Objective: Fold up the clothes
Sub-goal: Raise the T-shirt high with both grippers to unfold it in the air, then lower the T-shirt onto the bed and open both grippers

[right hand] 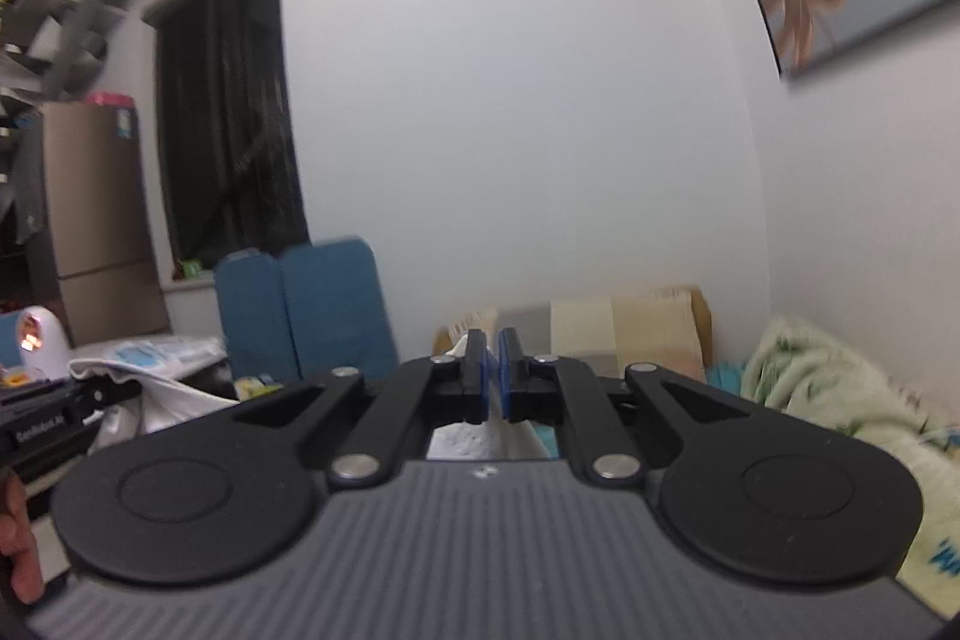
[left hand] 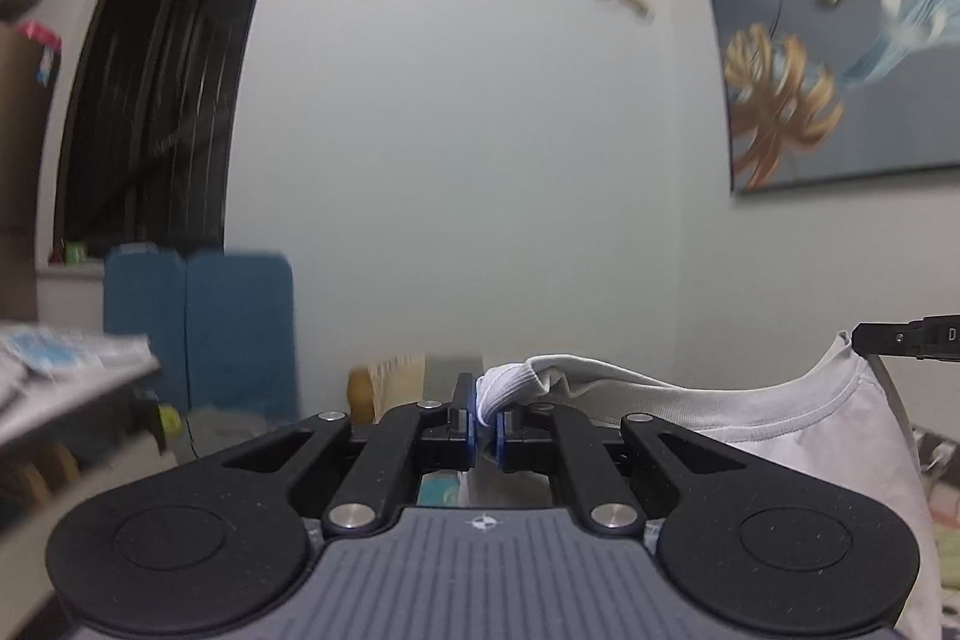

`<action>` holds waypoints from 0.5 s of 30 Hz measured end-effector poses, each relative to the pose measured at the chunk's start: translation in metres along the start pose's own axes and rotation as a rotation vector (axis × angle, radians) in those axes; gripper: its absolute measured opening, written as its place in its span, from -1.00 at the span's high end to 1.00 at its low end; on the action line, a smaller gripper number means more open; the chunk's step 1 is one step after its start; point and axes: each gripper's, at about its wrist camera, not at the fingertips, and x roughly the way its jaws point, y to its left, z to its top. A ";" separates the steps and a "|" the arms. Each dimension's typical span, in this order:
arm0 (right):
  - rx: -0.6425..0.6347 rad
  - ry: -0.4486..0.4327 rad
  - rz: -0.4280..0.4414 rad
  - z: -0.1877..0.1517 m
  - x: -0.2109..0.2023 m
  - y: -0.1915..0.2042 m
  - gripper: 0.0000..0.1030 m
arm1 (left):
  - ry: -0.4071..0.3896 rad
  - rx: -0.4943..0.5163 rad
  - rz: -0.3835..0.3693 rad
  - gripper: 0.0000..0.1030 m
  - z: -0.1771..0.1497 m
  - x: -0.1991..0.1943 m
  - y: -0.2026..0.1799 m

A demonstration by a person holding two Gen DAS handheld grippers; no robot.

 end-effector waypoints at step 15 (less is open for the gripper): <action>0.073 0.430 -0.088 -0.266 0.361 -0.139 0.87 | 0.473 -0.068 -0.013 0.87 -0.316 0.421 0.065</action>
